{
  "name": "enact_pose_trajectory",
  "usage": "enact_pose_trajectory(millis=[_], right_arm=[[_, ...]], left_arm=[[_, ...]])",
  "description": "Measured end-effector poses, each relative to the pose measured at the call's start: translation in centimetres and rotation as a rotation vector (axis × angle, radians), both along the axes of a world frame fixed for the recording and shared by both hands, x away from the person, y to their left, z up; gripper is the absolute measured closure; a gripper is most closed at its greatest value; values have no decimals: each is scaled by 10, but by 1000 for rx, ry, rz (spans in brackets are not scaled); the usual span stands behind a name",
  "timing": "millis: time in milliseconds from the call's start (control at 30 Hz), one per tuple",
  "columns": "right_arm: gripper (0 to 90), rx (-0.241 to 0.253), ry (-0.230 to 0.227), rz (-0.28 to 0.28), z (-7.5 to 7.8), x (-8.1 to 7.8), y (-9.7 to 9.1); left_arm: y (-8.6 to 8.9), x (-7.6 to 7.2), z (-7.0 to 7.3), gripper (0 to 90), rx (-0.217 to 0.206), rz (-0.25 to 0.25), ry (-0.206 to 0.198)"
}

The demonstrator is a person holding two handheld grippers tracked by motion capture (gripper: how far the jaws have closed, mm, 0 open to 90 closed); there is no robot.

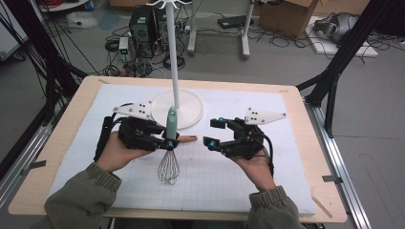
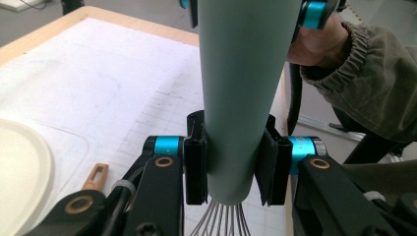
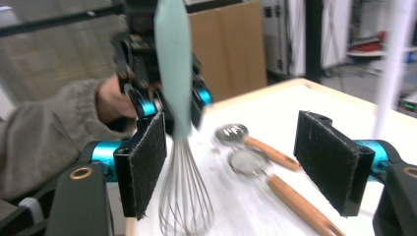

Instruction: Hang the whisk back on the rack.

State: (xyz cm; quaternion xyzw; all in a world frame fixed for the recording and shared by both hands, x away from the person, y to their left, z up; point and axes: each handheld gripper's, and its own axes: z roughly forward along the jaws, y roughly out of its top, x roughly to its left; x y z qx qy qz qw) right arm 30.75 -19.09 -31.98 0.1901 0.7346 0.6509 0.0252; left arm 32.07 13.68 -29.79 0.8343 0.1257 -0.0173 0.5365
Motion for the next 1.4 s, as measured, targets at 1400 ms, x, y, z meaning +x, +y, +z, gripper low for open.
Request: enact_pose_trajectory(millis=[1400], right_arm=[[197,-141,83,-333,-72,-26,-103]], left_arm=[[34,55,54,691,-14,58,-1]])
